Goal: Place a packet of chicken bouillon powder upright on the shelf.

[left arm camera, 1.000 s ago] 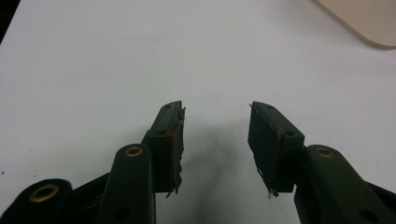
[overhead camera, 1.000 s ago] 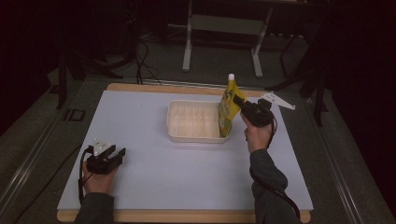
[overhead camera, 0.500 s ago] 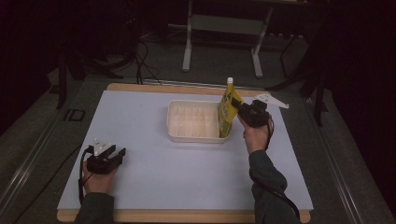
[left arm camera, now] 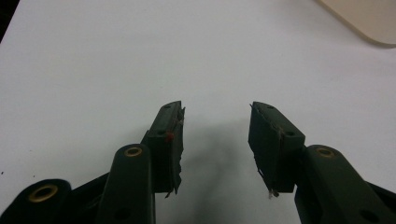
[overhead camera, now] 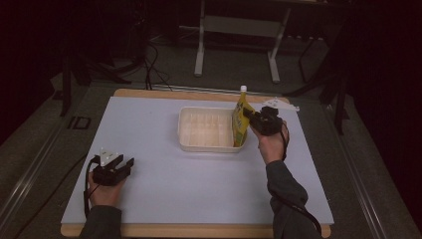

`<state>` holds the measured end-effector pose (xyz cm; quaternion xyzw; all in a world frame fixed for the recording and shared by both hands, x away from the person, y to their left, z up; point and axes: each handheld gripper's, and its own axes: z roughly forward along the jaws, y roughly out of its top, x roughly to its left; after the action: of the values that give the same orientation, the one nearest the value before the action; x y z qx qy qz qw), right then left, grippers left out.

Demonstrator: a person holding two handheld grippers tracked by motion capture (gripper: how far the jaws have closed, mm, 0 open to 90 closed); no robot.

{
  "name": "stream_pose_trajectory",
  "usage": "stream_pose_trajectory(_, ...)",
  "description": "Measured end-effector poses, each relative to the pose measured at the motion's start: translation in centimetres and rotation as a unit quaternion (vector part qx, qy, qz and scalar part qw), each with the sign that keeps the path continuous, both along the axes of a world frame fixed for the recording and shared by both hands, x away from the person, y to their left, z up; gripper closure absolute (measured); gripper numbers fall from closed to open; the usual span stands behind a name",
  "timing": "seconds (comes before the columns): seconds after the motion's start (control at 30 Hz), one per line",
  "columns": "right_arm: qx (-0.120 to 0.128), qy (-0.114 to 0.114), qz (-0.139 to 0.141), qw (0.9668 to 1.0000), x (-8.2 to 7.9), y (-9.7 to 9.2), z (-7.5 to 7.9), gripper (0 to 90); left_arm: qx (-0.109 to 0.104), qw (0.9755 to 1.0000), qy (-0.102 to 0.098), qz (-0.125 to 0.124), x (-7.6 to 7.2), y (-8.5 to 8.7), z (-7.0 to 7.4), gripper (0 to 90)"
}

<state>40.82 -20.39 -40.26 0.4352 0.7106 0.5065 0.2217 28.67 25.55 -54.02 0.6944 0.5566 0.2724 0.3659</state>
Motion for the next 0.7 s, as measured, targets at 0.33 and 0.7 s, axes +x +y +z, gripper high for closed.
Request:
stream_pose_trajectory(0.33,-0.047,0.025,0.011,0.9985,-0.37,0.34,0.36,78.9,0.000,1.0000,0.001,0.000,0.03,0.05,0.00,54.2)
stream_pose_trajectory(0.7,-0.082,0.051,0.021,0.9951,-0.73,0.61,0.69,51.6,0.000,1.0000,0.001,0.000,0.03,0.09,0.01,54.1)
